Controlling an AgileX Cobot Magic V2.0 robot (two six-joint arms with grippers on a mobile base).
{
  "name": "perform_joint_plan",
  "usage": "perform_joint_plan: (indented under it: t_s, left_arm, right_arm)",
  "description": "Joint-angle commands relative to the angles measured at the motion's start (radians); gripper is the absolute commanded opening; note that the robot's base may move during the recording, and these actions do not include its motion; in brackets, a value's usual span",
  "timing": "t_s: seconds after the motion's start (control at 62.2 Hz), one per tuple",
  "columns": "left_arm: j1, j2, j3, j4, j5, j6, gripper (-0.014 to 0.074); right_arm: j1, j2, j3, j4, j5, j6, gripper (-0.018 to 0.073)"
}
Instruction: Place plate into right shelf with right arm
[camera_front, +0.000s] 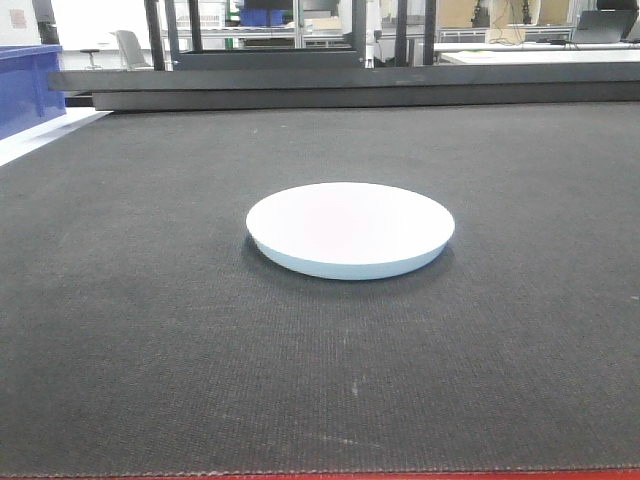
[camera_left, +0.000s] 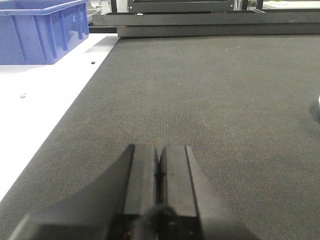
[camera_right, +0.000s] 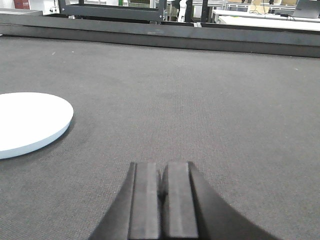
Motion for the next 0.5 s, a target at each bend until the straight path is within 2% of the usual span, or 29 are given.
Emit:
perform_joint_plan:
  t_s: [0.0,0.482]
  left_arm:
    - [-0.003,-0.011,0.008,-0.006,-0.085,-0.003,-0.0047]
    - [-0.003,-0.011,0.008,-0.006,-0.085,-0.003,-0.0047]
  right_arm:
    - [0.000,-0.014,-0.008,-0.002,-0.092,-0.009,0.0020]
    - [0.000,-0.014,-0.008,-0.002,-0.092,-0.009,0.0020]
